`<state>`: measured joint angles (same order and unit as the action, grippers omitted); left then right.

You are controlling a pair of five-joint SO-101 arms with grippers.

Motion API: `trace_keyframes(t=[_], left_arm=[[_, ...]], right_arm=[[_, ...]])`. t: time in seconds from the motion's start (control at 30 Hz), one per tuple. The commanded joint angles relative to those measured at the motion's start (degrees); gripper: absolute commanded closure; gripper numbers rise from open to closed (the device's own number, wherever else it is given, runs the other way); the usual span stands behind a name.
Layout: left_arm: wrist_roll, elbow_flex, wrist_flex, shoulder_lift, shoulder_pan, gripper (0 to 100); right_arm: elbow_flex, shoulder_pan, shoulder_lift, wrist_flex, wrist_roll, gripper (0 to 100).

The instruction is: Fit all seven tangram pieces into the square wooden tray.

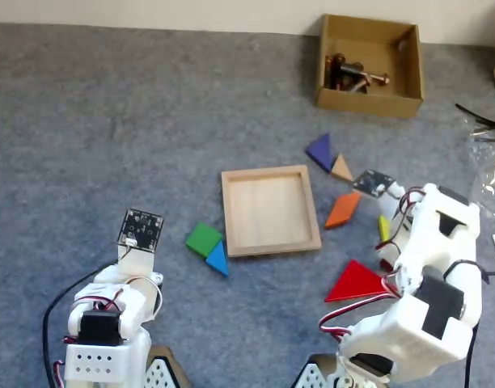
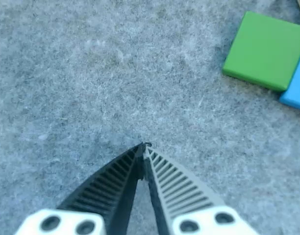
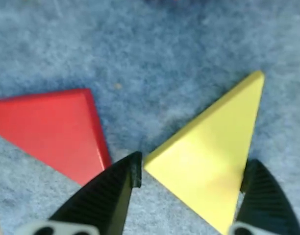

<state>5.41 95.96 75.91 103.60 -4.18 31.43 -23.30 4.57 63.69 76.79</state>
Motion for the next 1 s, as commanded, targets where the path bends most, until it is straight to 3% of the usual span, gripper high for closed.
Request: trace_keyframes(t=[0.0, 0.77, 0.97], left_arm=[[-0.4, 1.2, 0.2, 0.3, 1.4, 99], [-0.4, 1.2, 0.2, 0.3, 1.4, 99], [-0.4, 1.2, 0.2, 0.3, 1.4, 99]], right_arm=[[0.5, -0.9, -1.0, -0.7, -0.4, 70.6], [1.0, -0.4, -0.7, -0.7, -0.4, 71.1], [1.0, 0.0, -0.7, -0.7, -0.4, 77.8]])
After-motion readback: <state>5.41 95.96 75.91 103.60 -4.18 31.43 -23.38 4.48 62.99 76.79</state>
